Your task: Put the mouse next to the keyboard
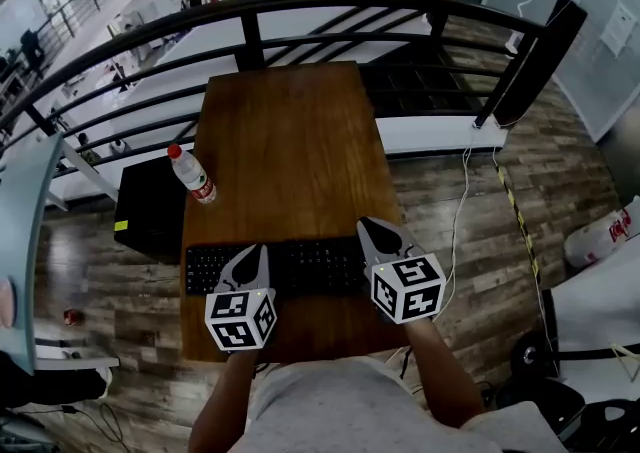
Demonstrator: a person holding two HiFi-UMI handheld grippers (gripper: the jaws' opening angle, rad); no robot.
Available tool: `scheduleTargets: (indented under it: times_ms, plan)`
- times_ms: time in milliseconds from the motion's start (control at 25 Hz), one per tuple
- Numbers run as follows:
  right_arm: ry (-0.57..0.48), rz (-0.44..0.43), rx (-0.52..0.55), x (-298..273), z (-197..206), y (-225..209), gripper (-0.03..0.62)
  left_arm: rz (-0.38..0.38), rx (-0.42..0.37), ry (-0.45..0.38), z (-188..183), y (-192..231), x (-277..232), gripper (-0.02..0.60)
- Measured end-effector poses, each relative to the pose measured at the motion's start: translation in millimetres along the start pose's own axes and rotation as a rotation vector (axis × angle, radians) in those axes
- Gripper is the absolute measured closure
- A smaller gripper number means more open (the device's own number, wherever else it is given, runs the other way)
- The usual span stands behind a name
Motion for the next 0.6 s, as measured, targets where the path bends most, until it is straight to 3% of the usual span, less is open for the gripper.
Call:
scheduleTargets:
  times_ms: [600]
  plan:
    - [0.008,-0.024,0.007,-1.8,4.6,3.2,0.583,0.013,0.014,0.001,-0.2,-3.0,-3.1,0.586]
Point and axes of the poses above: the fingertips, and each gripper's own axes: x backward along the fingers, y to its left, z out of its underside, the point moved 7 cm from there along x, backward along the fingers, and after that the axes turned 13 degrees about y, right-handed, at the moved point
